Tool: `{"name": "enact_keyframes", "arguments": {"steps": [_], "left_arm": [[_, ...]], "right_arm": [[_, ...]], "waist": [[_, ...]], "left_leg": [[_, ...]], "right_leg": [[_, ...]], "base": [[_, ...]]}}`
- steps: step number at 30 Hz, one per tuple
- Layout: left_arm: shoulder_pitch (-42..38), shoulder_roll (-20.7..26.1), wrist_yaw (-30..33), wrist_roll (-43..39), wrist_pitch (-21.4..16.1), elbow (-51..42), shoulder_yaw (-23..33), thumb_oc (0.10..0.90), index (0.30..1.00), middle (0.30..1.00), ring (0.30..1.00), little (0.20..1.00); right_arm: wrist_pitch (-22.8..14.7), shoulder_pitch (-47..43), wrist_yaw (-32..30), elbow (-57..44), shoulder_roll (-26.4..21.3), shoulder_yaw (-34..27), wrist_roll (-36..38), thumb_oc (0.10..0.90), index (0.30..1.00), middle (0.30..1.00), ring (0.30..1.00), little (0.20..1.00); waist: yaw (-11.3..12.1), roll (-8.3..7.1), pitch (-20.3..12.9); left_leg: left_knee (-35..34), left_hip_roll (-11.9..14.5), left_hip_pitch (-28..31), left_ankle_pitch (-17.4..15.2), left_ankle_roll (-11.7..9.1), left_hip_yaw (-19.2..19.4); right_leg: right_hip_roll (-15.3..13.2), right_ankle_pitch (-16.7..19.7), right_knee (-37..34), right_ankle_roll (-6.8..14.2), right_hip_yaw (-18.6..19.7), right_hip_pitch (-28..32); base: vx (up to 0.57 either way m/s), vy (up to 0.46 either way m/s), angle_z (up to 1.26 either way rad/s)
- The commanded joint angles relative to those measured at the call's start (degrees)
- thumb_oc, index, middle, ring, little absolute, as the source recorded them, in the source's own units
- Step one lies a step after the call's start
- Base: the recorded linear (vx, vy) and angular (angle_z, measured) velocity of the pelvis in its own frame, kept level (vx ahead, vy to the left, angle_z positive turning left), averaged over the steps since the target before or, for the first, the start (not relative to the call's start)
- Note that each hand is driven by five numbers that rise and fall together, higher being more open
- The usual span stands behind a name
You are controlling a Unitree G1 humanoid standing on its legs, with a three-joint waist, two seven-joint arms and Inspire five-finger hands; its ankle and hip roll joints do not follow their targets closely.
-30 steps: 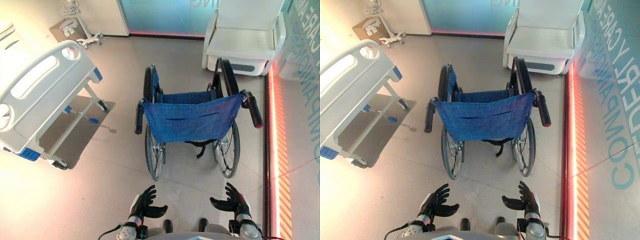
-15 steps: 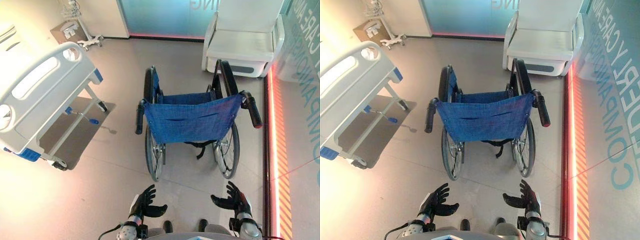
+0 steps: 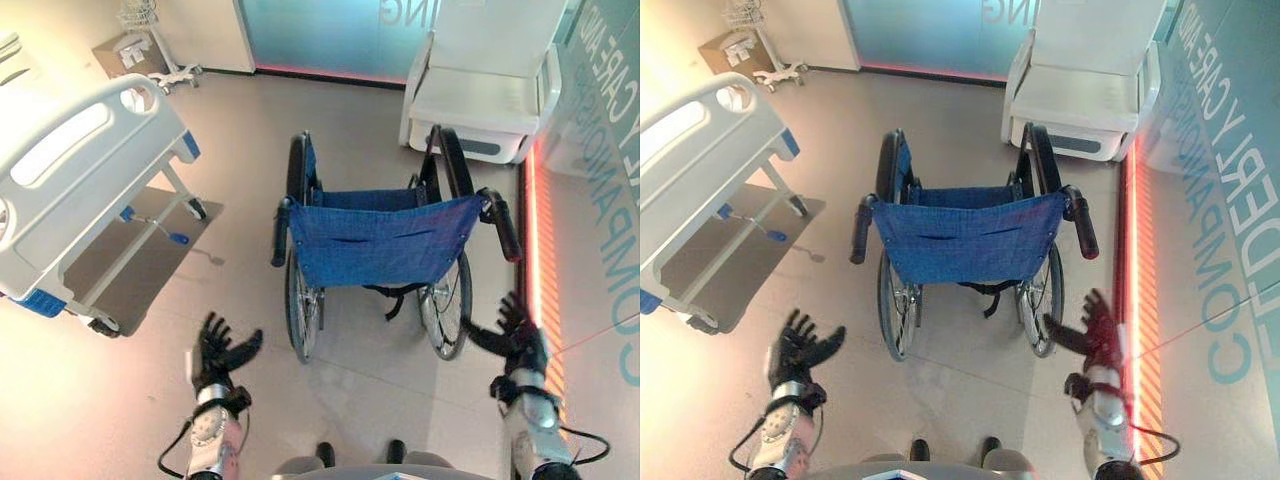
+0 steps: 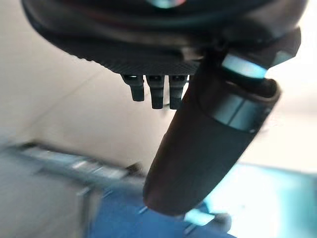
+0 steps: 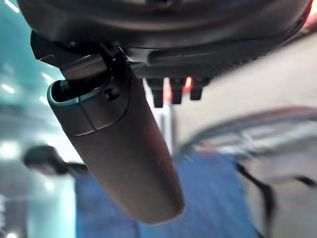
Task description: Push the wheelchair next to the bed
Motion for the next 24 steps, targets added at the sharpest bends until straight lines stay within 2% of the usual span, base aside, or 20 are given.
{"name": "enact_keyframes", "arguments": {"steps": [1, 5, 9, 12, 17, 24], "left_arm": [[-6.31, 3.71, 4.48, 5.21, -6.82, -4.34, 0.66, 0.8, 0.9, 0.9, 0.9, 0.9], [-9.65, 5.86, 8.36, 6.09, -8.02, -7.05, 1.56, 0.8, 0.9, 0.9, 0.9, 0.9], [-12.25, 7.94, 9.51, 6.22, -7.76, -9.52, 1.54, 0.8, 0.9, 0.9, 0.9, 0.9], [-14.37, 9.65, 10.25, 7.82, -6.85, -12.68, 1.03, 0.8, 0.9, 0.9, 0.9, 0.9], [-16.76, 10.85, 8.96, 8.53, -6.51, -16.26, 0.28, 0.8, 0.9, 0.9, 0.9, 0.9], [-21.03, 11.77, 9.03, 9.5, -8.32, -21.57, -1.49, 0.8, 0.9, 0.9, 0.9, 0.9]], "right_arm": [[-5.59, -6.78, -2.32, -4.8, -4.45, -3.46, 1.59, 0.8, 0.9, 0.9, 0.9, 0.9], [-5.71, -10.27, -6.28, -6.54, -7.27, -5.59, -0.65, 0.8, 0.9, 0.9, 0.9, 0.9], [-4.91, -12.73, -9.33, -8.41, -8.9, -6.21, -1.59, 0.8, 0.9, 0.9, 0.9, 0.9], [-4.56, -14.7, -12.56, -11.7, -9.78, -6.42, -3.76, 0.8, 0.9, 0.9, 0.9, 0.9], [-4.73, -17.27, -13.4, -15.65, -10.11, -6.35, -4.75, 0.8, 0.9, 0.9, 0.9, 0.9], [-8.15, -22.48, -19.27, -20.84, -10.08, -5.07, -9.01, 0.8, 0.9, 0.9, 0.9, 0.9]], "waist": [[-0.62, -1.42, -2.34], [-0.77, -1.09, -2.9], [-0.88, -0.86, -3.19], [-0.97, -0.7, -3.37], [-1.1, -0.6, -3.44], [-1.02, -0.55, -3.87]], "left_leg": [[0.15, -0.9, -0.35, -4.55, 0.02, -0.08], [0.15, -0.82, -0.47, -4.53, -0.26, -0.27], [0.15, -0.79, -0.59, -4.49, -0.37, -0.42], [0.15, -0.86, -0.74, -4.38, -0.33, -0.54], [0.15, -0.94, -0.87, -4.34, -0.33, -0.75], [0.15, -1.09, -1.07, -4.29, -0.29, -1.25]], "right_leg": [[-2.18, -3.33, 3.27, 0.34, -0.48, -0.82], [-2.13, -3.37, 2.98, 0.35, -0.22, -0.82], [-2.17, -3.4, 2.81, 0.3, -0.02, -0.83], [-2.13, -3.42, 2.83, 0.24, 0.33, -0.97], [-2.03, -3.42, 2.77, 0.21, 0.63, -1.05], [-1.78, -3.53, 2.71, 0.12, 1.02, -1.09]], "base": [[0.0, 0.0, 0.0], [0.0, 0.0, 0.0], [0.0, 0.0, 0.0], [0.0, 0.0, 0.0], [0.0, 0.0, 0.0], [0.0, -0.002, -0.02]]}}
